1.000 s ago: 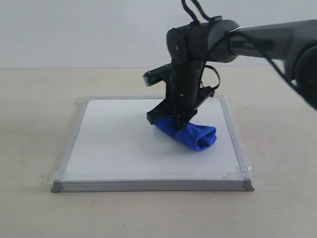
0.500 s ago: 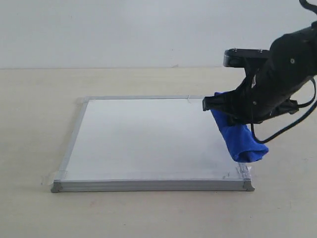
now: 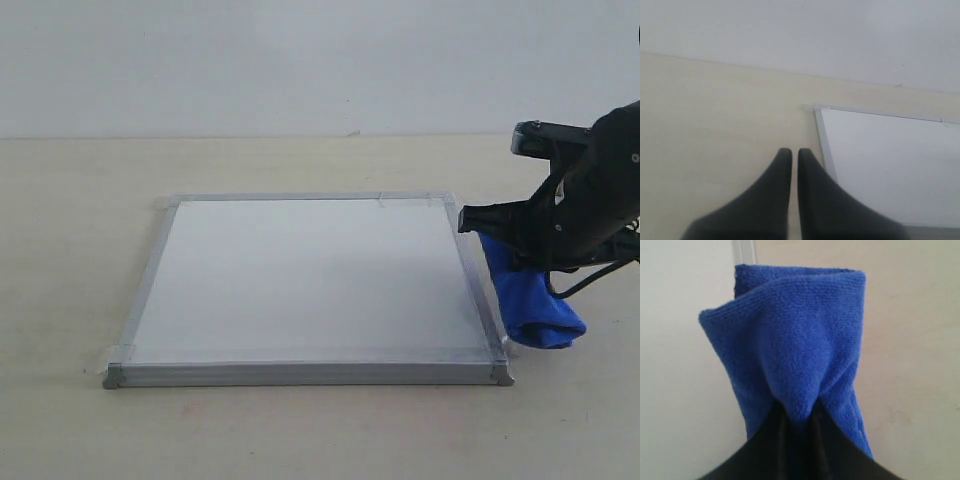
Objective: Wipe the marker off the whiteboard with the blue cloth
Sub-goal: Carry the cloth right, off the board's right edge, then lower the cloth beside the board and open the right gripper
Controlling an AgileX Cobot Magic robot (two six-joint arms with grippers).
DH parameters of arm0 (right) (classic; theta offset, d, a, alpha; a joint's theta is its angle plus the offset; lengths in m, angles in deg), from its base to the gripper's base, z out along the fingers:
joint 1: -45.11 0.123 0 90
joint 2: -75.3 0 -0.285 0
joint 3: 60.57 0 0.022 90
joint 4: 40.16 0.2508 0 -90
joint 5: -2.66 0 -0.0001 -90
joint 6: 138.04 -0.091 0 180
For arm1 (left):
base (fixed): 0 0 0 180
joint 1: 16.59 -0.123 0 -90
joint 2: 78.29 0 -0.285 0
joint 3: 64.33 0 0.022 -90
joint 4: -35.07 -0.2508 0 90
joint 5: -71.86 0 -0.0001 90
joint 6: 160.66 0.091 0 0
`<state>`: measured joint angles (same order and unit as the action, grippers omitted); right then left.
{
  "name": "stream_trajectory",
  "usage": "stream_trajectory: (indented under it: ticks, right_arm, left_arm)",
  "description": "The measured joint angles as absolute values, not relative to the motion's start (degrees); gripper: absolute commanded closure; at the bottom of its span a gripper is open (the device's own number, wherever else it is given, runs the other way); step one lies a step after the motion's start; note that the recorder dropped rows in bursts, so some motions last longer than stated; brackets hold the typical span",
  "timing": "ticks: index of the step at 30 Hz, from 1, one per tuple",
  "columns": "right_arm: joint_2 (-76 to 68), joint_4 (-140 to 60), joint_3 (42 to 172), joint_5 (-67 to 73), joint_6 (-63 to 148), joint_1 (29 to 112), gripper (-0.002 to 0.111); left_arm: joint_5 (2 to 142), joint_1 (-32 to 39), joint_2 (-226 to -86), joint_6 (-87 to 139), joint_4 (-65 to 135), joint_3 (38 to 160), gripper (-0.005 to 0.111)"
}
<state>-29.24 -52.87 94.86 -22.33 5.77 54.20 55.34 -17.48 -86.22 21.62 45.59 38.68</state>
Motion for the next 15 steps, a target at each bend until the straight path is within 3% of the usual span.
stream_trajectory:
  ticks: [15]
  right_arm:
    - [-35.5, -58.2, 94.9, -20.3, 6.4, 54.2, 0.108]
  left_arm:
    - [55.3, -17.5, -86.2, 21.6, 45.6, 38.7, 0.102]
